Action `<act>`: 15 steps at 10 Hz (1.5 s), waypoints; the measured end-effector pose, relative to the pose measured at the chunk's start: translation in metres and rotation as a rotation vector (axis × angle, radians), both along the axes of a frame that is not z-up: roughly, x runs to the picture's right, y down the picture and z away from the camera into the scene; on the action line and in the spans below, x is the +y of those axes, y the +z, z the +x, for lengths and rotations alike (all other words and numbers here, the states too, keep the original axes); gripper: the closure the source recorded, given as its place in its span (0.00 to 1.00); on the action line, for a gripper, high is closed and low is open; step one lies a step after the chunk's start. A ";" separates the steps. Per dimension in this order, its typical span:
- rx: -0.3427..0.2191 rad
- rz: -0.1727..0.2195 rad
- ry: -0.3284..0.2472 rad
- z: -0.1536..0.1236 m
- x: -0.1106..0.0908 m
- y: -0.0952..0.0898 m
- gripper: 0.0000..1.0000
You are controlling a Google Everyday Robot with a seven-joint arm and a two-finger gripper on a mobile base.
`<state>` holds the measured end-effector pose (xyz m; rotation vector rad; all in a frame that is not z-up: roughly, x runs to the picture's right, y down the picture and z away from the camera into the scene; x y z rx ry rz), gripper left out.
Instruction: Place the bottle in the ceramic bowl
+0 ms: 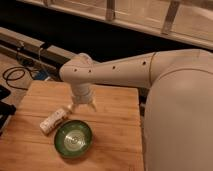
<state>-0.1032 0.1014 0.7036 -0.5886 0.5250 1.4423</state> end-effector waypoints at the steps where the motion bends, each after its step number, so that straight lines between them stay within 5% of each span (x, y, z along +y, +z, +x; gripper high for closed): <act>1: 0.000 0.000 0.000 0.000 0.000 0.000 0.35; 10: 0.004 0.007 0.001 0.001 -0.001 -0.001 0.35; 13: 0.041 0.085 0.102 -0.004 -0.026 0.004 0.35; 15: 0.023 0.122 0.113 -0.029 -0.041 0.014 0.35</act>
